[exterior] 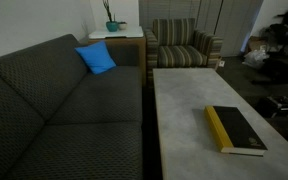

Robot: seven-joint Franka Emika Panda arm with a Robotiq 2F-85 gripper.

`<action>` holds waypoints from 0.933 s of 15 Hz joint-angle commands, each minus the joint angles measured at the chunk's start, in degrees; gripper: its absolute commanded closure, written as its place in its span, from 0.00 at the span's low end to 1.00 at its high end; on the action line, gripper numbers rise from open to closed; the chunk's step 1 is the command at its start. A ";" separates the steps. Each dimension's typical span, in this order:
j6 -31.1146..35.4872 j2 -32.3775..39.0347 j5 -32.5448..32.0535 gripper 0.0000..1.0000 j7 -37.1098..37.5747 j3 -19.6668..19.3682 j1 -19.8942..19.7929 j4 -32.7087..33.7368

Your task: Open the book

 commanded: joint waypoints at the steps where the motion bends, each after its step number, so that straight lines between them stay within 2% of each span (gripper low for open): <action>1: -0.09 0.07 -0.19 0.00 0.17 -0.26 0.30 0.09; 8: -0.09 0.07 -0.19 0.00 0.17 -0.26 0.30 0.09; 14: 3.60 3.21 -2.06 0.00 -5.42 -3.02 -0.54 0.04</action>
